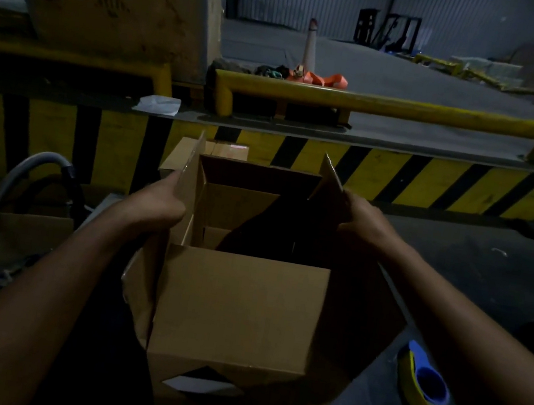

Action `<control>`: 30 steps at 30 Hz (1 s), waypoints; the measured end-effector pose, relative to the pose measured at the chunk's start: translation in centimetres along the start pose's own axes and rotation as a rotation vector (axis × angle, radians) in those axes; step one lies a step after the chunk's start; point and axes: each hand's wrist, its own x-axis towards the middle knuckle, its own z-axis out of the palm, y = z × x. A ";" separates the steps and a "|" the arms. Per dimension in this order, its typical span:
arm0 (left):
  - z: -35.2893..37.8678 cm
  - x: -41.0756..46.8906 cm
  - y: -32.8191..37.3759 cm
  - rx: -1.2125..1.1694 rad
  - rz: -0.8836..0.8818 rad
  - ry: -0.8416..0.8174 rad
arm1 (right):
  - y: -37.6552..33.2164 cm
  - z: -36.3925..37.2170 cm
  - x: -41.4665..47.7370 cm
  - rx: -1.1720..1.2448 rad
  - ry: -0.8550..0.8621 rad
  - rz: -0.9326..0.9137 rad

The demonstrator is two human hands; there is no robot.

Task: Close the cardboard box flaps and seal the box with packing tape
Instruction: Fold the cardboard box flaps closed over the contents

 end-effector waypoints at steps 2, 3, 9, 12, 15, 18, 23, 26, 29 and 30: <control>-0.2 -0.1 -0.2 0.010 0.000 0.011 | -1.1 0.1 -0.7 -0.008 0.022 0.014; -0.2 -0.1 -0.4 0.002 -0.004 0.013 | -1.8 0.1 -1.2 -0.027 0.028 0.024; -0.1 -0.3 -0.8 -0.132 0.024 -0.010 | -8.0 3.4 -7.9 -0.327 -0.015 -0.032; -0.2 -0.7 -0.7 -0.131 0.026 -0.015 | -8.5 8.6 -10.9 -0.363 -0.106 -0.056; -0.4 -0.9 -1.0 -0.115 0.024 -0.030 | -6.2 12.8 -10.9 -0.390 -0.121 -0.059; -0.6 -1.0 -1.4 -0.088 0.036 -0.023 | -4.2 14.9 -10.0 -0.397 -0.077 -0.101; -0.8 -1.0 -1.3 -0.029 0.053 -0.034 | -2.5 16.6 -9.2 -0.395 -0.116 -0.114; -0.9 -0.9 -1.3 -0.030 0.049 -0.061 | -2.0 17.4 -8.9 -0.392 -0.158 -0.098; -1.1 -0.5 -1.3 -0.069 0.013 -0.069 | -1.7 17.9 -8.5 -0.396 -0.219 -0.092; -1.1 -0.4 -1.2 -0.073 -0.004 -0.062 | -1.6 18.0 -8.4 -0.393 -0.231 -0.094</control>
